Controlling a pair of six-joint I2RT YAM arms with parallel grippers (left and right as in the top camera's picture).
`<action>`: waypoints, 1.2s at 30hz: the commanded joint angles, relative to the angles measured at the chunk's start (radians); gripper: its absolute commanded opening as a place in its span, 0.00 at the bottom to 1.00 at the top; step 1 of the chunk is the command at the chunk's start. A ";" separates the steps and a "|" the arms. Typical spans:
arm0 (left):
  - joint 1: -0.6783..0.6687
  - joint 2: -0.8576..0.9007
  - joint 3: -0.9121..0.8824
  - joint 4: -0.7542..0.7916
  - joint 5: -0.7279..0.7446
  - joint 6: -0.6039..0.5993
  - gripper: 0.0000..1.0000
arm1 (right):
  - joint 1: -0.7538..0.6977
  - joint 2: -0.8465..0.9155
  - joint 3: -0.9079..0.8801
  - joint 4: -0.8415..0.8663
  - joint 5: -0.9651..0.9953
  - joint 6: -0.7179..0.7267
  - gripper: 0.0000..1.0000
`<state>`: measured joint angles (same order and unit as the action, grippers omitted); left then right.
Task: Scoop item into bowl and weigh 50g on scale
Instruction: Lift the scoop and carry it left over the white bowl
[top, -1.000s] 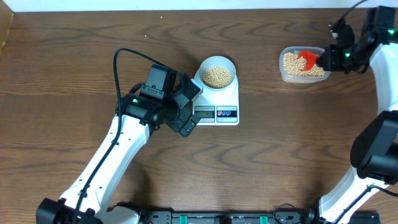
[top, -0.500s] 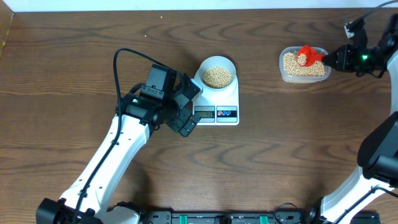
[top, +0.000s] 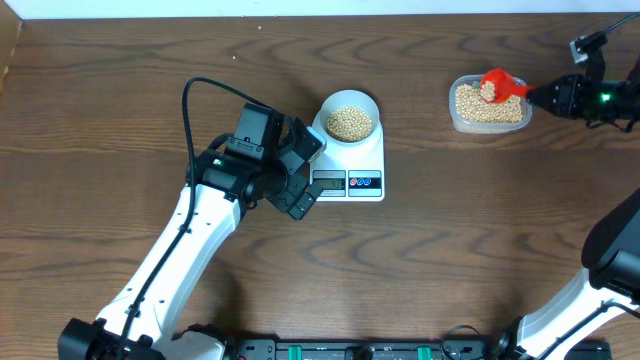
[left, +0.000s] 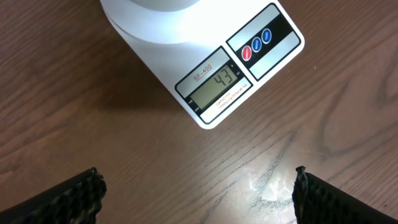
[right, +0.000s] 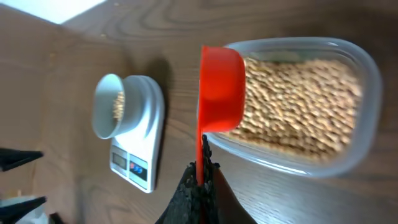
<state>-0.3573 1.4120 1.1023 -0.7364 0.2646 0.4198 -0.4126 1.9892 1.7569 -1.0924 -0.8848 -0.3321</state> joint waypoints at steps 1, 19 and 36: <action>0.000 -0.010 0.029 -0.004 0.016 0.009 0.98 | 0.006 0.000 0.014 0.001 -0.126 -0.044 0.01; 0.000 -0.010 0.029 -0.004 0.016 0.009 0.98 | 0.300 0.000 0.014 0.137 -0.222 -0.074 0.01; 0.000 -0.010 0.029 -0.004 0.016 0.009 0.98 | 0.524 0.001 0.014 0.145 0.078 -0.324 0.01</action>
<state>-0.3573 1.4120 1.1023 -0.7364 0.2646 0.4198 0.0860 1.9892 1.7569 -0.9600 -0.9024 -0.5766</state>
